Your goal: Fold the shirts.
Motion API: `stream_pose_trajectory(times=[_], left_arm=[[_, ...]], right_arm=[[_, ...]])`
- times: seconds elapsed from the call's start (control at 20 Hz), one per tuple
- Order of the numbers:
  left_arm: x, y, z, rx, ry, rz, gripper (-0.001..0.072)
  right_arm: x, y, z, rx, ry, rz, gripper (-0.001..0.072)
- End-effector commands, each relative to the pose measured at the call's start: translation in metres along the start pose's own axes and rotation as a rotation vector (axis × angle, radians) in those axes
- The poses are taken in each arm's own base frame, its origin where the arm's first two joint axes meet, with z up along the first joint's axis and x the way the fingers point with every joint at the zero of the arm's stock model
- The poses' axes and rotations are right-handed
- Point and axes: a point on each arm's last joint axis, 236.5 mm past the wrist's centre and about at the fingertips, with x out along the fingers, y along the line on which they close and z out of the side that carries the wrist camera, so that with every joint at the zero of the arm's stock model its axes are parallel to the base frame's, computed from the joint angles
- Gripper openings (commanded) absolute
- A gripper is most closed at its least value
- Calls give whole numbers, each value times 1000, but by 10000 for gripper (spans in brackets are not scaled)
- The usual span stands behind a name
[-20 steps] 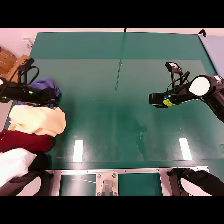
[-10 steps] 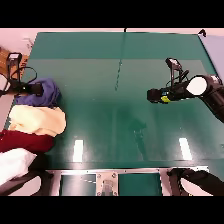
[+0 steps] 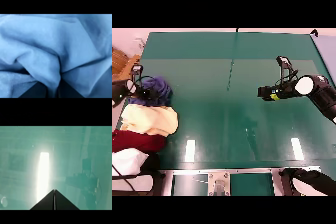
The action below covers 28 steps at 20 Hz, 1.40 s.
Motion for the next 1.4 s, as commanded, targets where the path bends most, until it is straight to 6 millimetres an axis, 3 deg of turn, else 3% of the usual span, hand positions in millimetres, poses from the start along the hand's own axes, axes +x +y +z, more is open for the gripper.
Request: stream_pose_trajectory(times=[0.0,0.1,0.2,0.3,0.4,0.5,0.6,0.8,0.85,0.9,0.95,1.05,1.1,1.2,1.35], left_arm=[[-30,-18,38,-28,-25,-87,20],[-73,-46,71,27,-70,-166,19],[-122,-89,97,93,-129,-253,19],[-179,-153,115,156,-210,-390,19],[-227,-227,112,224,-261,-552,20],[-258,-302,85,278,-232,-735,20],[-267,-364,46,366,-162,-836,20],[-238,-456,-51,544,40,-908,24],[-229,-468,-69,569,81,-910,254],[-221,-475,-80,578,111,-907,626],[-216,-474,-80,555,128,-898,679],[-208,-457,-56,532,95,-862,678],[-201,-438,-36,511,71,-822,679],[-179,-391,-5,416,84,-745,679],[-139,-302,14,297,180,-609,678]], right_arm=[[0,0,1,1,-5,1,12],[-4,-1,5,5,-18,1,11],[-13,-12,12,32,-36,-10,11],[-26,-31,19,80,-47,-35,10],[-39,-55,18,135,-31,-68,10],[-48,-75,16,184,-22,-95,10],[-53,-89,14,220,-16,-112,10],[-54,-93,11,252,-5,-103,12],[-54,-91,10,254,2,-98,84],[-54,-91,7,255,14,-97,274],[-54,-91,3,256,32,-100,355],[-57,-98,-9,280,78,-112,355],[-58,-102,-14,294,101,-119,355],[-55,-115,-31,327,150,-136,355],[-26,-117,-87,383,290,-124,357]])
